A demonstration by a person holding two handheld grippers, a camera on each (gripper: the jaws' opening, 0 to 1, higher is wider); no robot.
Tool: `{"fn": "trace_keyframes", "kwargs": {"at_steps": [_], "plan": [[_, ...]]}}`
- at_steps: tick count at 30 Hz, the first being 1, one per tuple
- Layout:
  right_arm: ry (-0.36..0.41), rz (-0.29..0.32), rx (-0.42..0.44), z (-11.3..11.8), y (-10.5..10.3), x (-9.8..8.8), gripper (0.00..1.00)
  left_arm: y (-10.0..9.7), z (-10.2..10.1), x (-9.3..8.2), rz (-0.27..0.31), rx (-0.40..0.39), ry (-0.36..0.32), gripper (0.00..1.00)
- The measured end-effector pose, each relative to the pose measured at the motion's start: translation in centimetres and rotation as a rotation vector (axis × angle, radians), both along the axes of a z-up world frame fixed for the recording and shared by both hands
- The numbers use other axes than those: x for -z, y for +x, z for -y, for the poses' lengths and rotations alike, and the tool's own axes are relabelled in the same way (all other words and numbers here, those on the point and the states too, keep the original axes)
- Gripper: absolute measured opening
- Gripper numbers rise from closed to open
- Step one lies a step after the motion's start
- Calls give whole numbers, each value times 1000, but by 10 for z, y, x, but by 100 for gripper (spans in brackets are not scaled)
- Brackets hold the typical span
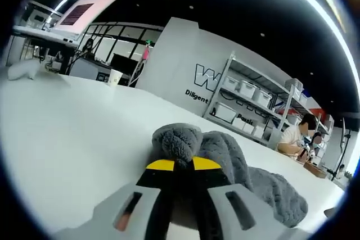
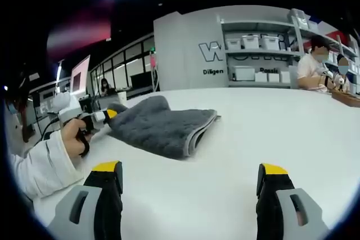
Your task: Open the folded towel by lifting each exposed corner and separating the folded layers until the towel lies flat within the target outline without major curled edges
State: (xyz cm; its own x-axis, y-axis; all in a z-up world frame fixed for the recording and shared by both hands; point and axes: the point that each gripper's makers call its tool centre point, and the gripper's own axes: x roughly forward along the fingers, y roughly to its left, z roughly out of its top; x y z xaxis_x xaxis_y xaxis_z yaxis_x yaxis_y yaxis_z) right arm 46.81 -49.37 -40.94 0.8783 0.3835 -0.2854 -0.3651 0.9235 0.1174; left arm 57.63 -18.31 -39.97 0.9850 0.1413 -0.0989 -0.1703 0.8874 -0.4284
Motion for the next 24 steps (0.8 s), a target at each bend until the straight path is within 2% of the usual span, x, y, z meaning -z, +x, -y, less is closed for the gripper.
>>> {"fn": "trace_keyframes", "kwargs": {"at_steps": [3, 7, 8, 10, 12, 14, 18, 19, 22, 24], "plan": [[-1, 3, -2, -1, 0, -1, 99, -3, -4, 6, -30, -8, -9, 10], [-4, -1, -2, -1, 0, 0, 99, -2, -6, 5, -26, -2, -44, 19], [-4, 0, -3, -1, 0, 0, 99, -2, -5, 5, -30, 9, -43, 23], [-6, -1, -4, -1, 0, 0, 99, -1, -3, 4, -29, 14, -47, 39], [-9, -2, -4, -1, 0, 1, 99, -2, 0, 1, -24, 18, -45, 50], [-9, -1, -3, -1, 0, 0, 99, -3, 1, -6, -8, 17, -16, 57], [-8, -2, -3, -1, 0, 1, 99, -7, -11, -28, 29, -36, 102, 76], [-8, -2, -4, -1, 0, 1, 99, -8, -11, -31, 32, -37, 113, 81], [-10, -1, -8, -3, 0, 1, 99, -8, -15, -47, 60, -24, 188, 91], [-10, -3, -11, -4, 0, 1, 99, -10, -17, -51, 65, -21, 201, 95]]}}
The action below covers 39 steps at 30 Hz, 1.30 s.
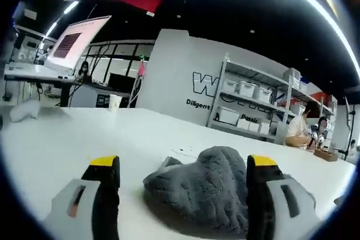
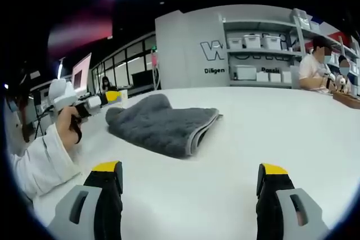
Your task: Open the folded towel by lifting each exposed corner and separating the folded layers until the towel lies flat within the target outline without major curled edges
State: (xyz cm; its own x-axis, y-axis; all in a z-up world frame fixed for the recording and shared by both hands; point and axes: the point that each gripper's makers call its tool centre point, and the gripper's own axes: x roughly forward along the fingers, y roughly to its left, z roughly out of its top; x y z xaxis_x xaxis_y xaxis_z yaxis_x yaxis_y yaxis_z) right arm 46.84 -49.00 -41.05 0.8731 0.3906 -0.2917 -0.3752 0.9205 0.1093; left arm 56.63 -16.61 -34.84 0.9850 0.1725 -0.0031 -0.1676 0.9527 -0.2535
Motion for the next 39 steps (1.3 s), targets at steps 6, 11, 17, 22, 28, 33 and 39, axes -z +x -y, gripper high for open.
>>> {"fn": "trace_keyframes", "kwargs": {"at_steps": [6, 11, 17, 22, 28, 33, 39], "plan": [[-2, -2, 2, 0, 0, 1, 99, 2, 8, -9, 0, 99, 57, 99], [-10, -9, 0, -1, 0, 3, 99, 2, 9, -9, -26, 192, 88, 99], [-14, -13, 1, -1, -1, 4, 99, 3, 2, -15, -18, 312, 155, 99], [-25, -14, -2, -1, -1, 5, 99, 5, -11, -4, -55, 389, 192, 94], [-34, -17, 4, 0, -2, 7, 99, 14, -20, -3, -75, 447, 257, 89], [-50, -20, 0, -1, -2, 8, 99, 18, -14, 10, -128, 569, 300, 88], [-72, -23, -6, -2, -2, 9, 99, 24, 2, 18, -129, 679, 293, 77]]}}
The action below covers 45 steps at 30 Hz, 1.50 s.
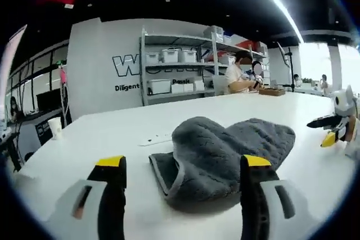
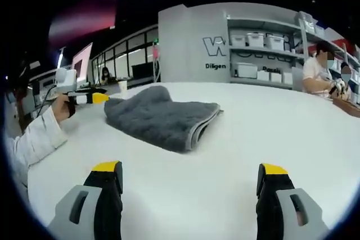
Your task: Open the folded towel by lifting each exposed corner and separating the folded layers until the towel lies flat within the target outline without major curled edges
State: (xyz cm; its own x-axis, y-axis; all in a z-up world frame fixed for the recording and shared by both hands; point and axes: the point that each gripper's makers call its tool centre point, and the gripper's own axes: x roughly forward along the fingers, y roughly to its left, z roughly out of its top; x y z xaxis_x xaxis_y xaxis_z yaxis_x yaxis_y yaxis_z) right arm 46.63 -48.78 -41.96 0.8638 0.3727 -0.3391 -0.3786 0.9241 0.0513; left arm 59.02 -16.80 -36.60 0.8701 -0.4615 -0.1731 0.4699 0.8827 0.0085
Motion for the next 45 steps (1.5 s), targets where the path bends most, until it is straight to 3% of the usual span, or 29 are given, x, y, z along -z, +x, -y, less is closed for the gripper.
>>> {"fn": "trace_keyframes", "kwargs": {"at_steps": [4, 9, 16, 22, 27, 32, 36, 40, 45], "plan": [[-7, 0, -1, 0, 0, 0, 99, 4, 5, 7, -17, 16, 2, 61], [-18, 0, -13, -3, 0, 0, 99, 12, 8, 16, -52, 13, 19, 62], [-36, -5, -21, -4, 0, 2, 99, 12, 16, 24, -109, 33, -5, 37], [-44, -6, -23, -5, 0, 2, 99, 12, 4, 37, -170, -16, 0, 16], [-52, -9, -29, -6, 1, 3, 99, 12, 0, 43, -210, -37, -32, 11], [-59, -11, -35, -7, 1, 4, 99, 11, 2, 44, -187, -34, 16, 7], [-61, -14, -37, -8, 1, 4, 99, 10, 8, 33, -101, -18, 63, 4], [-60, -13, -36, -8, 2, 4, 99, 9, 9, 15, -29, -17, 54, 4], [-63, -16, -37, -8, 1, 5, 99, 4, 5, 4, -18, -15, 6, 4]]}}
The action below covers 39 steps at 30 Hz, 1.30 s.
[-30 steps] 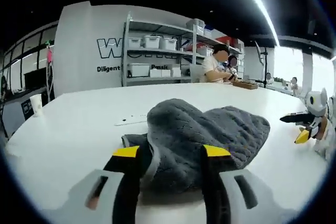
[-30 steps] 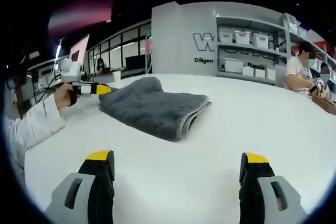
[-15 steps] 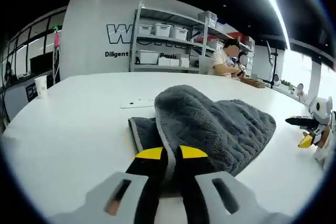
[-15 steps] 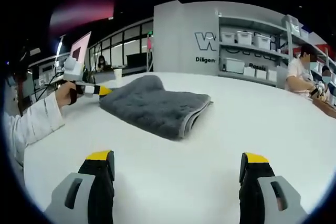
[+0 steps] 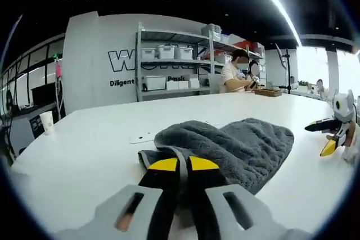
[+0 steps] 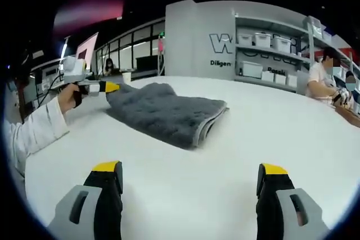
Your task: Open the folded towel by lifting each exposed corner and separating the folded layers until the towel lies flat within the target outline without major curled edges
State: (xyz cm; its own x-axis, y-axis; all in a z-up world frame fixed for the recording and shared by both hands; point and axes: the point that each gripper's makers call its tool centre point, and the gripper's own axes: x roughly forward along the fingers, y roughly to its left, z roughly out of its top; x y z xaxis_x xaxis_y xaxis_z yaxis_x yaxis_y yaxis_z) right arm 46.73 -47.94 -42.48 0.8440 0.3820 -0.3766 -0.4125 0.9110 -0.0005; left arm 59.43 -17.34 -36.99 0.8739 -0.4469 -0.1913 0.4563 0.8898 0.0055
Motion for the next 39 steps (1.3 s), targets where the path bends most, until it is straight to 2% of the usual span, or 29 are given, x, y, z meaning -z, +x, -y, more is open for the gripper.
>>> {"fn": "trace_keyframes", "kwargs": {"at_steps": [7, 11, 15, 17, 19, 26, 28, 31, 39], "plan": [[-1, -2, 3, 0, -1, 1, 99, -11, 1, -14, 75, 20, 19, 4], [-2, -4, 3, 0, -2, 1, 99, -14, -6, -10, 58, -5, 13, 4], [-5, -7, 1, -1, -2, 2, 99, -16, -20, 8, -49, -54, -41, 4], [-6, -7, 1, -1, -2, 2, 99, -15, -23, 10, -52, -56, -42, 4], [-4, -4, 3, 0, -3, 1, 99, -16, -29, 20, -104, -83, -45, 4], [-6, -9, 3, -1, -4, 2, 99, -17, -47, 47, -220, -167, -48, 4], [-11, -12, 2, -1, -3, 3, 99, -17, -49, 51, -237, -180, -44, 4], [-10, -11, 0, -1, -3, 3, 99, -16, -52, 55, -249, -186, -74, 4], [-19, -15, -3, -1, -3, 4, 99, -16, -52, 59, -250, -190, -59, 5]]}}
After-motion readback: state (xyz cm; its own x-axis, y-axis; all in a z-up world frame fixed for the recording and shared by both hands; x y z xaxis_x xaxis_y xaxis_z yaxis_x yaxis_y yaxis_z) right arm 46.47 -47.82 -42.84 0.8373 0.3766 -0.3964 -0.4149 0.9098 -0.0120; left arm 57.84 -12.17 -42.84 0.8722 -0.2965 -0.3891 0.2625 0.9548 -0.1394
